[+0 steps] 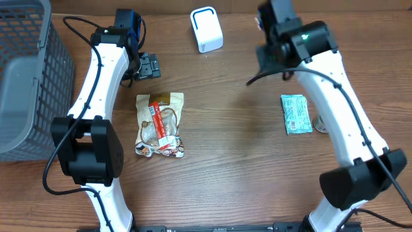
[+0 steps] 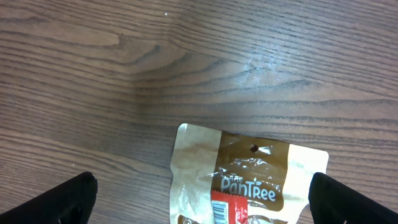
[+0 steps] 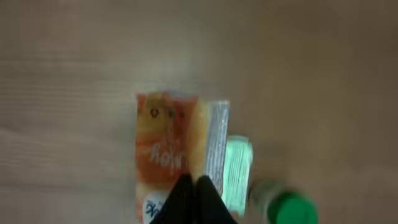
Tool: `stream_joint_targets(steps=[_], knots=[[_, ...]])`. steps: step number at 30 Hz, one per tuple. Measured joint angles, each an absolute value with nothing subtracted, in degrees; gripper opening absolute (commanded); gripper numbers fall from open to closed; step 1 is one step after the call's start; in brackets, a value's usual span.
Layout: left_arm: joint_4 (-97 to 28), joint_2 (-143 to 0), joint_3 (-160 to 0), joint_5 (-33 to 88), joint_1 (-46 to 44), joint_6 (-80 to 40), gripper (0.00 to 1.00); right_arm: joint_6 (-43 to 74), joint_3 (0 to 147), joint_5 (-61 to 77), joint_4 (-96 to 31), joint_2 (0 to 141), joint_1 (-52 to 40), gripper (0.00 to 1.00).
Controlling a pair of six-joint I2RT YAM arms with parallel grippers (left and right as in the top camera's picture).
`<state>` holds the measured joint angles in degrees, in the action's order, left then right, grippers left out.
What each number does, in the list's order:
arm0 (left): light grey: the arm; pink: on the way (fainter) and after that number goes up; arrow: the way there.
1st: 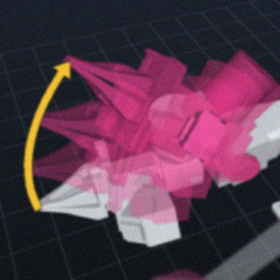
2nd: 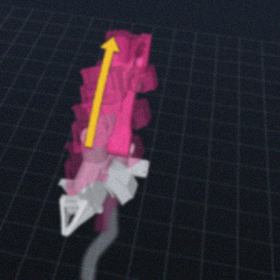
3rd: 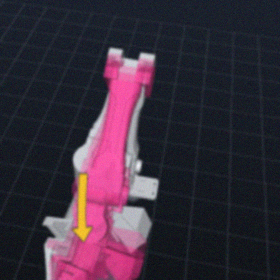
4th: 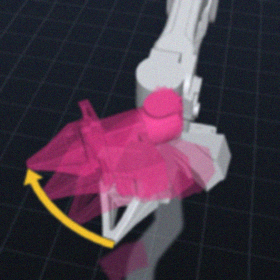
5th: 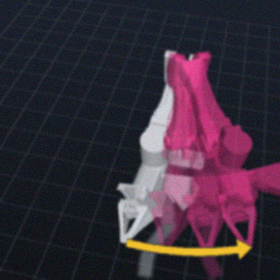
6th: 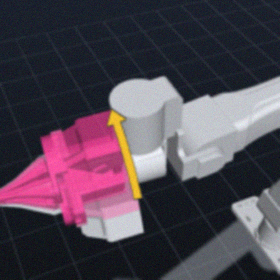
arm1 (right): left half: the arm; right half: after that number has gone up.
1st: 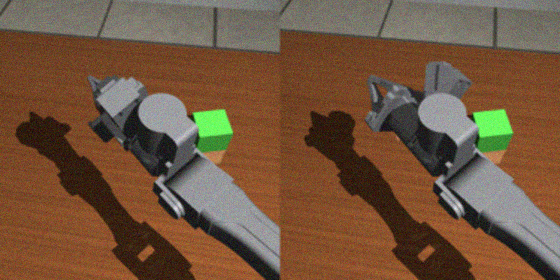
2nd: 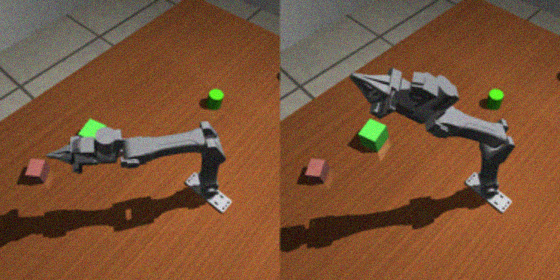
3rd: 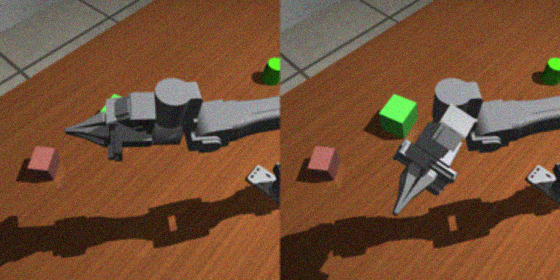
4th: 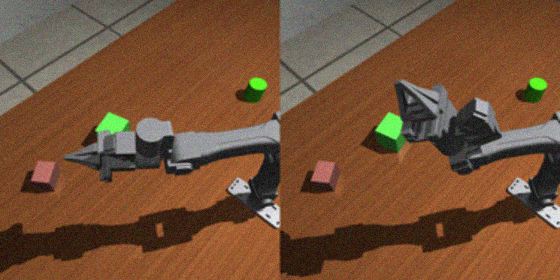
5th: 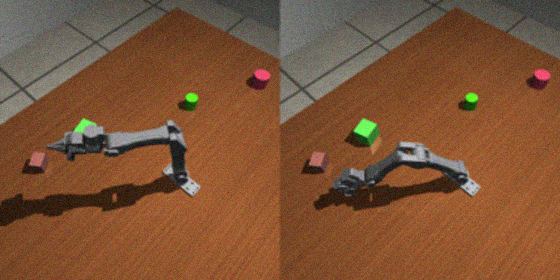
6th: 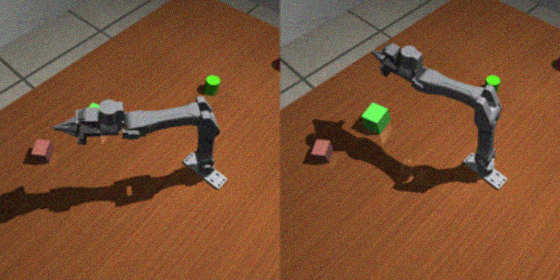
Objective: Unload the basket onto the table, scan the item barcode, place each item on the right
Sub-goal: 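Carry the orange packet right and set it down near the bottle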
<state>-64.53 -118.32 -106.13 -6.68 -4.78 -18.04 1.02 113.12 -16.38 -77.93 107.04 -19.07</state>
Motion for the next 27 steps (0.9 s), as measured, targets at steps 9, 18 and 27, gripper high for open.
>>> stream_joint_targets(steps=[9, 18, 27], knots=[[-64.6, -118.3, -106.1, -6.7, -4.8, -18.0, 1.0, 5.1, 94.3, -12.2, -77.1, 108.4, -8.2, 0.04], [-64.6, -118.3, -106.1, -6.7, -4.8, -18.0, 1.0, 5.9, 83.4, -11.9, -64.6, 108.5, -2.9, 0.3], [-64.6, -118.3, -106.1, -6.7, -4.8, -18.0, 1.0, 6.0, 82.2, -10.6, -62.0, 108.5, -2.9, 0.61]])
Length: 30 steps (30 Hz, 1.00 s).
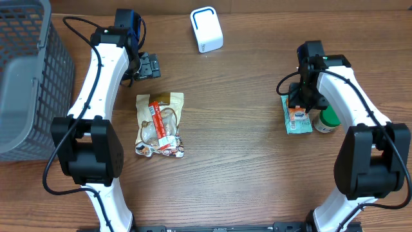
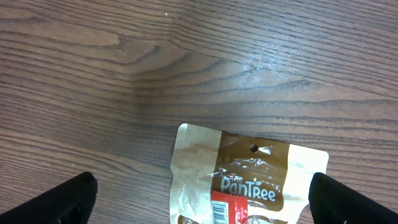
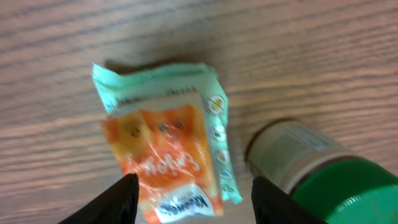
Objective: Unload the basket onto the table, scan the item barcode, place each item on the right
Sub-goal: 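Carry the orange packet right and set it down near the bottle, then move the right gripper to the snack bag and grasp the red stick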
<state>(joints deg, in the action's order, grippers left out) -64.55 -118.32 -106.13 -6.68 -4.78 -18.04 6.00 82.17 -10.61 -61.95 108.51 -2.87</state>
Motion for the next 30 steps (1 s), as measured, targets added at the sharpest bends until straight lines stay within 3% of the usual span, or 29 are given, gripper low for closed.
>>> stream_joint_targets(steps=[6, 14, 23, 30], knots=[[-64.5, -118.3, -106.1, -6.7, -4.8, -18.0, 1.0, 6.0, 82.1, 1.8, -58.7, 108.5, -3.0, 0.62], [-64.5, -118.3, -106.1, -6.7, -4.8, -18.0, 1.0, 6.3, 82.1, 18.6, -56.3, 108.5, -7.3, 0.44], [-64.5, -118.3, -106.1, -6.7, -4.8, -18.0, 1.0, 13.3, 82.1, 25.4, -45.7, 108.5, -24.4, 0.44], [-64.5, -118.3, -106.1, -6.7, -4.8, -18.0, 1.0, 17.7, 82.1, 22.1, -36.5, 108.5, -40.4, 0.44]])
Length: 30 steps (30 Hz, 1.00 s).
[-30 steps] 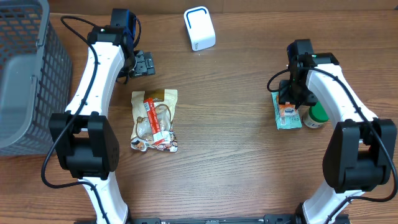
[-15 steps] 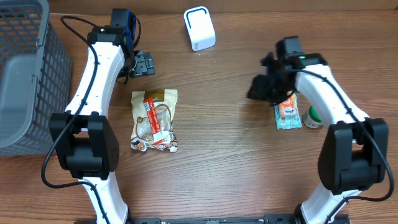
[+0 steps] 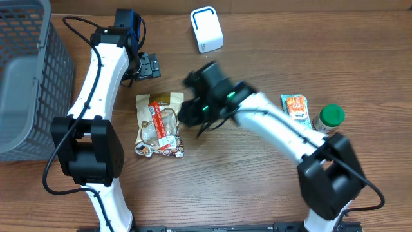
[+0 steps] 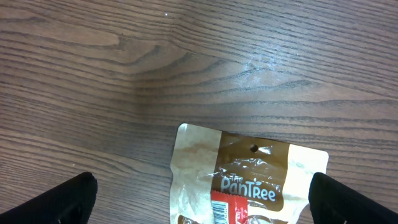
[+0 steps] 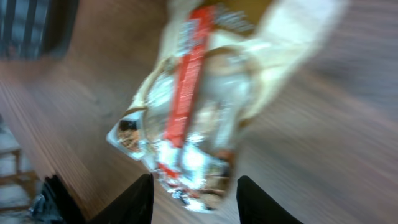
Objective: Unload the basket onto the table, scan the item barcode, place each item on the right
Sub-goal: 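Move the right gripper to the snack bag and grasp the red stick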
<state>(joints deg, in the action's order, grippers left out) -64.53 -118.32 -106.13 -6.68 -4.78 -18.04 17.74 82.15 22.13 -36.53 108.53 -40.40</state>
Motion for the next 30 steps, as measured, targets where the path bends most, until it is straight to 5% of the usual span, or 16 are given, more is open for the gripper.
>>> stream_joint_targets(steps=[8, 18, 21, 24, 30], knots=[[-64.6, -118.3, -106.1, -6.7, -4.8, -18.0, 1.0, 19.2, 82.1, 5.5, -31.2, 111.4, -53.4, 0.43], [-64.6, -118.3, -106.1, -6.7, -4.8, -18.0, 1.0, 20.5, 82.1, -1.4, -28.2, 117.8, -54.7, 0.43], [-64.5, -118.3, -106.1, -6.7, -4.8, -18.0, 1.0, 20.9, 82.1, -1.6, -28.1, 118.9, -54.7, 0.34], [-64.6, -118.3, -106.1, -6.7, -4.8, -18.0, 1.0, 20.9, 82.1, -1.7, -28.0, 119.0, -54.7, 0.15], [-64.5, -118.3, -106.1, -6.7, -4.8, -18.0, 1.0, 21.1, 82.2, -1.7, -28.2, 118.9, -54.7, 0.04]])
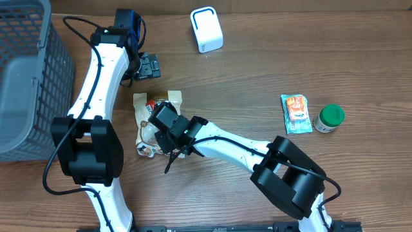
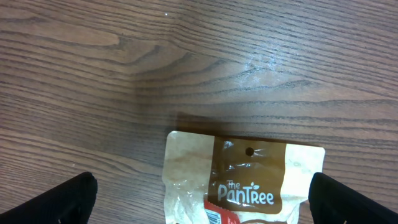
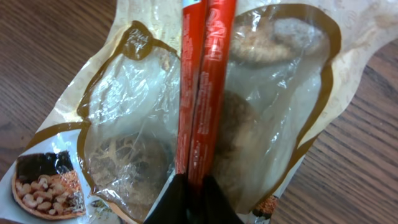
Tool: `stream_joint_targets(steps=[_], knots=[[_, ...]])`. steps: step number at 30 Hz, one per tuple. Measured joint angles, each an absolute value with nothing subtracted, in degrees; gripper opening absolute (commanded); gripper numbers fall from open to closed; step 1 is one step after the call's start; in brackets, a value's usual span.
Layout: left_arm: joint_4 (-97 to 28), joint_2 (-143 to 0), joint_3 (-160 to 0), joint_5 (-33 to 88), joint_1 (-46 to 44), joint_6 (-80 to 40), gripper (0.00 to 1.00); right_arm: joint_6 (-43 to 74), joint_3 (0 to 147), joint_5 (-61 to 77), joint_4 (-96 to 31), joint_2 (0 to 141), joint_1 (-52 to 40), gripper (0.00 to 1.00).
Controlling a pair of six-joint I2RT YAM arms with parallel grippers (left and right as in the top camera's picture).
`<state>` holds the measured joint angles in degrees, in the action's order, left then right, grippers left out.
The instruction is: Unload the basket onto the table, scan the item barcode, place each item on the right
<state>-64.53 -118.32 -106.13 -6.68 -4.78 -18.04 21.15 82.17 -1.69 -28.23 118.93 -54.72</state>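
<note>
A clear and tan Pantree snack bag (image 1: 143, 103) with a red stripe (image 3: 205, 74) lies left of the table's middle. My right gripper (image 1: 168, 129) is down on it. In the right wrist view the gripper (image 3: 189, 199) is shut on the bag (image 3: 261, 112), pinching it at the red stripe. My left gripper (image 1: 147, 66) hangs open beyond the bag's top edge, holding nothing. The left wrist view shows the bag's top (image 2: 242, 180) between the open fingers of that gripper (image 2: 202, 202). A white scanner (image 1: 206, 29) stands at the back.
A grey mesh basket (image 1: 22, 71) fills the far left. An orange packet (image 1: 295, 111) and a green-capped bottle (image 1: 331, 117) lie at the right. The right arm stretches across the front middle of the table.
My right gripper was open over the snack bag and is now shut on its red stripe. The bag's top has shifted a little left and toward the back. The left arm has not moved.
My right gripper was shut and raised at the back right. Then it stood open over the orange packet by the bottle. Then it was open above the snack bag, with the packet left beside the bottle. Now it pinches the bag. The left gripper stayed open throughout.
</note>
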Motion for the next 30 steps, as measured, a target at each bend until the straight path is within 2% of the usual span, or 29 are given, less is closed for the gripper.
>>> stream_joint_targets(steps=[8, 14, 21, 30], knots=[[-64.6, -118.3, -106.1, -6.7, -4.8, -18.0, 1.0, 19.3, 82.3, -1.8, -34.5, 115.0, -52.1, 0.04], [-64.5, -118.3, -106.1, -6.7, -4.8, -18.0, 1.0, 17.3, 82.5, -0.8, -44.3, 109.4, -46.9, 0.04], [-64.6, -118.3, -106.1, -6.7, -4.8, -18.0, 0.99, 16.5, 82.5, 3.9, -52.2, 109.3, -39.4, 0.04], [-64.0, -118.3, -106.1, -6.4, -4.8, -18.0, 1.0, 15.5, 82.5, 12.3, -54.3, 109.3, -33.8, 0.04]])
